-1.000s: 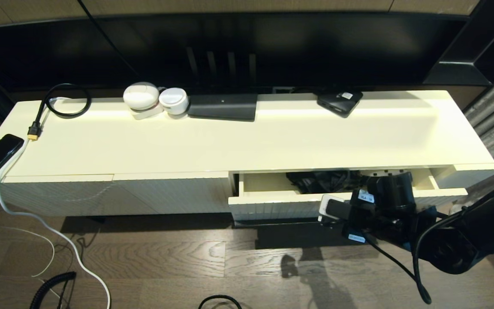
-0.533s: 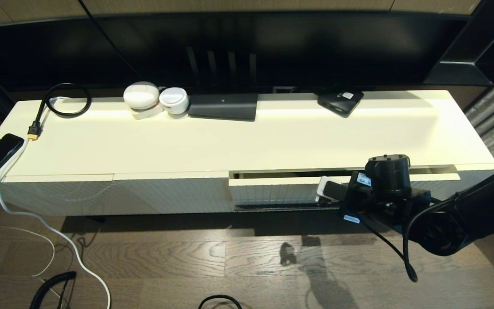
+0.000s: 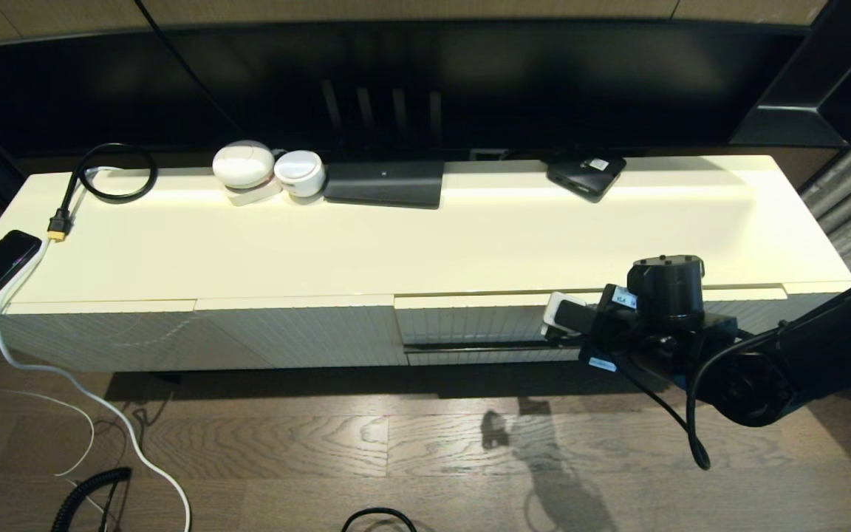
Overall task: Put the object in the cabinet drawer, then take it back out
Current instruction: Close the drawer, then open the drawer
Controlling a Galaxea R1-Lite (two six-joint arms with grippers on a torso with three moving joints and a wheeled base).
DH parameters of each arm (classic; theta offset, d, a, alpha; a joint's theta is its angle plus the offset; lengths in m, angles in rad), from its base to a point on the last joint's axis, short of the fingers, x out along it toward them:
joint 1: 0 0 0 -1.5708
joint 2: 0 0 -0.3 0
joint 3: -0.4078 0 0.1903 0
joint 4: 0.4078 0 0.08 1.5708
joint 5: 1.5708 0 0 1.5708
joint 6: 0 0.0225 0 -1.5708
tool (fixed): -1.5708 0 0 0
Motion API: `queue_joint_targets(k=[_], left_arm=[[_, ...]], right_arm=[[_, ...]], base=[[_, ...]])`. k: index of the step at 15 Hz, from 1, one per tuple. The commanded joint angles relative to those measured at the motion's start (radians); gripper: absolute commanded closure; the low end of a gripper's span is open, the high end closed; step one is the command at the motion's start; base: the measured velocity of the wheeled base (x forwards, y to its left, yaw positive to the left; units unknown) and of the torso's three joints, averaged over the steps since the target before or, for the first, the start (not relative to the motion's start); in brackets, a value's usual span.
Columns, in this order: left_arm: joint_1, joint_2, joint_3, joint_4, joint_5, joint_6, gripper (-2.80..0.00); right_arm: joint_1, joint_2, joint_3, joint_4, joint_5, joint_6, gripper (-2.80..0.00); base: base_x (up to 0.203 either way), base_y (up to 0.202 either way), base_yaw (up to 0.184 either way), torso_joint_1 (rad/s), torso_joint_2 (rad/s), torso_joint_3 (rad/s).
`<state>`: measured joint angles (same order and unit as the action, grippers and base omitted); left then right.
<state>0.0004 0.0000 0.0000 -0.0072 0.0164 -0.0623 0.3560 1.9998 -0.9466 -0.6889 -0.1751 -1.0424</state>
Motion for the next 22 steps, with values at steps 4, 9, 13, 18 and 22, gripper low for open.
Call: queue_joint_targets(k=[4, 9, 13, 18, 22], left_arm=[[0.0, 0.0, 0.0, 0.0, 0.0, -0.001, 0.0], [0.0, 0.0, 0.0, 0.0, 0.0, -0.001, 0.0], [0.001, 0.0, 0.0, 0.0, 0.0, -0.001, 0.0], [0.001, 0.0, 0.0, 0.0, 0.0, -0.001, 0.0], [0.001, 0.0, 0.0, 0.0, 0.0, -0.001, 0.0]], right_arm=[[0.0, -0.062, 0.038, 0.001, -0.004, 0.001, 0.0], [0.0, -0.352, 0.145, 0.169, -0.004, 0.016, 0.0], [0.001, -0.679, 0.28, 0.427, -0.003, 0.05, 0.0], [0.008, -1.055, 0.45, 0.747, 0.009, 0.063, 0.0], [0.021, -1.16, 0.498, 0.998, 0.144, 0.024, 0.0]], base=[[0.0, 0.0, 0.0, 0.0, 0.0, 0.0], [0.0, 0.0, 0.0, 0.0, 0.0, 0.0], [0.0, 0.0, 0.0, 0.0, 0.0, 0.0], [0.0, 0.0, 0.0, 0.0, 0.0, 0.0], [0.0, 0.0, 0.0, 0.0, 0.0, 0.0]])
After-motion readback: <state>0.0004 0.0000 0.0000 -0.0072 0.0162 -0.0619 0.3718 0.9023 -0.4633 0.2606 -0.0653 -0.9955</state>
